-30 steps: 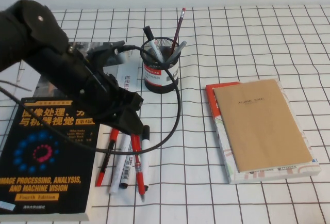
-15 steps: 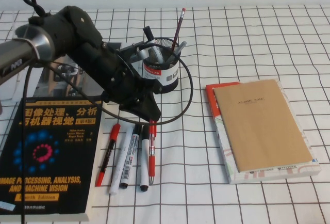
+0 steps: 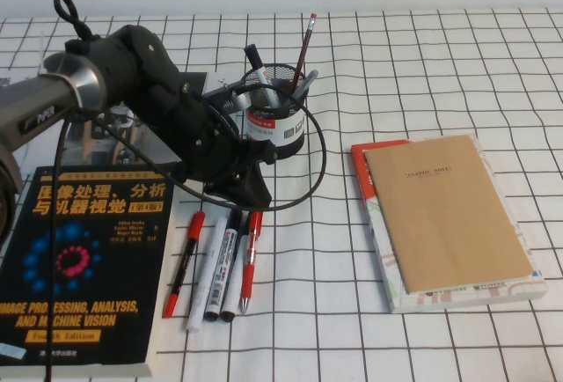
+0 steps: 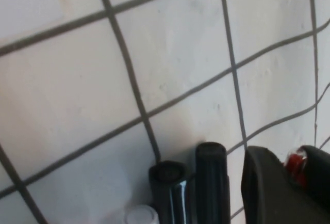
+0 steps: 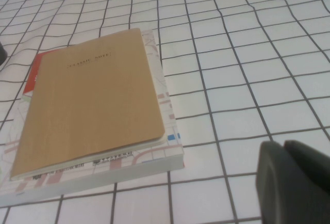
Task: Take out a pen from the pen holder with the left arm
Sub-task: 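Take a marker out of the pen holder and lay it on the table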
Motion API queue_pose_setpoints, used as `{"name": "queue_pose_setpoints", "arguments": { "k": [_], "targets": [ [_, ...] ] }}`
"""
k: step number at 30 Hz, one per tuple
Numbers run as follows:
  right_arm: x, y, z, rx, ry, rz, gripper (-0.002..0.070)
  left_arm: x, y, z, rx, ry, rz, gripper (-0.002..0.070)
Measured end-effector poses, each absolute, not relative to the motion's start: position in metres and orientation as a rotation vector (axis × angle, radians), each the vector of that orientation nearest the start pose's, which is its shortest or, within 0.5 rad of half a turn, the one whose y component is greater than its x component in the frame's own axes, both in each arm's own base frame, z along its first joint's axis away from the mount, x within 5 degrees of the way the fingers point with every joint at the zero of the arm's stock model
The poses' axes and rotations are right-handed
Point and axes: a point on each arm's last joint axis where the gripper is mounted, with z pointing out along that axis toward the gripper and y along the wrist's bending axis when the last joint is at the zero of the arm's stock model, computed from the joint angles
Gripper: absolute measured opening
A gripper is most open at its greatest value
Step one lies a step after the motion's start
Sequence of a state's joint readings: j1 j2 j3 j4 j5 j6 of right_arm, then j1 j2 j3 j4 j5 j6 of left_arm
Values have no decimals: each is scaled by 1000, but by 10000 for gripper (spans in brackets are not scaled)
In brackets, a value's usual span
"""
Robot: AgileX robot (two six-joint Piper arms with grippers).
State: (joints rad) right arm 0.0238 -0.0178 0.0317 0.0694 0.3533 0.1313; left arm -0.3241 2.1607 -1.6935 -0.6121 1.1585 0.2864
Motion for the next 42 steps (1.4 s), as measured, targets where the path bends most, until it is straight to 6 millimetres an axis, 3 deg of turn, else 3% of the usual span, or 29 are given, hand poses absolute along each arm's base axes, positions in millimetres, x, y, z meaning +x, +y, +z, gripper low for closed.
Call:
{"name": "queue_pose_setpoints", "arguments": {
  "k": [6, 13, 22, 27, 31, 35, 39, 42],
  "targets": [
    [53, 3, 172, 143, 1848, 176, -16, 404, -184, 186, 537, 2929, -828, 80],
    [53, 3, 172, 143, 1848, 176, -16, 405, -186, 183, 546, 2913, -798, 198],
    [53, 3, 172, 143, 1848, 176, -16, 402, -192, 184, 576, 2909, -791, 220],
    [53, 3, 172, 143, 1848, 176, -16, 396, -189, 211, 685, 2845, -640, 188],
    [53, 3, 172, 143, 1848, 176, -16, 382, -187, 255, 793, 2724, -474, 60],
    [53, 3, 172, 143, 1848, 176, -17, 365, -187, 295, 829, 2567, -386, 10],
    [53, 3, 172, 143, 1848, 176, -17, 338, -178, 317, 792, 2410, -339, 1],
    [53, 3, 172, 143, 1848, 176, -17, 310, -162, 318, 721, 2281, -317, 0]
  ]
}}
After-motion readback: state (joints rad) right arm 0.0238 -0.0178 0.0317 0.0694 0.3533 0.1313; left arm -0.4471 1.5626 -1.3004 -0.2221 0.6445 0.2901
